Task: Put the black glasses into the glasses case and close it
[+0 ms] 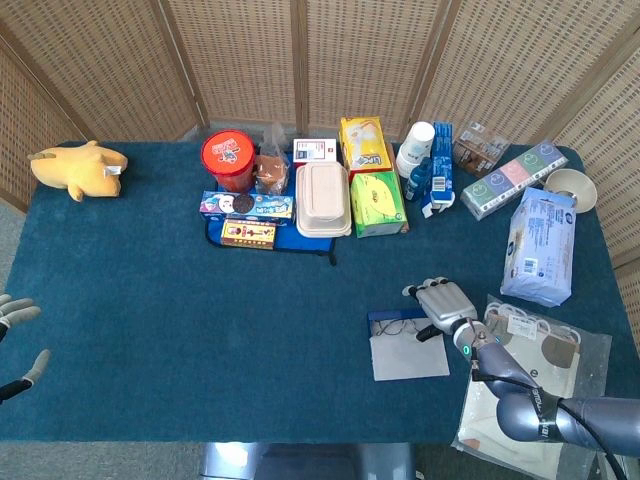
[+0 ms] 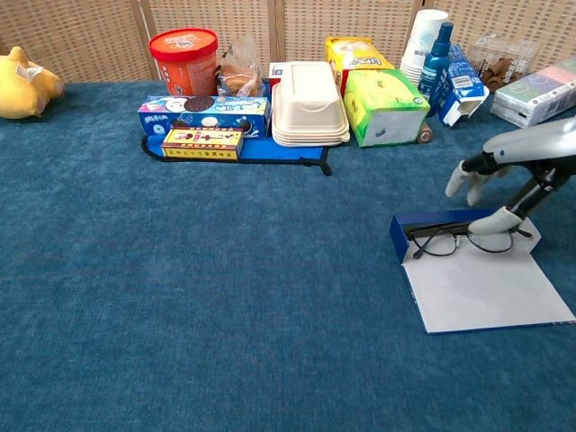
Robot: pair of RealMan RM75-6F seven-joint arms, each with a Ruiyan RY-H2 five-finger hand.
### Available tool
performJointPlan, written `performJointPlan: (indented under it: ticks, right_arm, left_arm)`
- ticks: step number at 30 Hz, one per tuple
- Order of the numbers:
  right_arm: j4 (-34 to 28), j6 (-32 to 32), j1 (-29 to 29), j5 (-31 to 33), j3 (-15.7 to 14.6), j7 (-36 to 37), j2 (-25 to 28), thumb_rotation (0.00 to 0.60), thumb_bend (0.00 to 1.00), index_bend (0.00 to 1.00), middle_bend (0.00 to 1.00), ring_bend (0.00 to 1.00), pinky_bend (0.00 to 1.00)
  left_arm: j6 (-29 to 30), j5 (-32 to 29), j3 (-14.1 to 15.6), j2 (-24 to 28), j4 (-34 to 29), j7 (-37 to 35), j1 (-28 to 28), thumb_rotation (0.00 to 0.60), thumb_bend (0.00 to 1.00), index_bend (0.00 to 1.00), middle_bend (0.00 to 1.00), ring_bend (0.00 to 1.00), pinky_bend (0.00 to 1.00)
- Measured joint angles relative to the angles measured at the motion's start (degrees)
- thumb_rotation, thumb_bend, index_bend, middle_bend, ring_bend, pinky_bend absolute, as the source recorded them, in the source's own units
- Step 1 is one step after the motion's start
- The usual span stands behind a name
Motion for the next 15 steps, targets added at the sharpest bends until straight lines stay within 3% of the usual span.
performJointPlan:
  ticks: [15]
  right_arm:
    - [-7.44,2.41,-0.19,-0.68,-3.27,-3.46,0.88,0.342,0.27,0.18,0.29,0.19,0.16]
  left_arm:
    - [-0.32,0.08,-0.09,-0.18,0.03,0.06,-0.37,0.6,0.3,0.27,0.25,0.14,0.0]
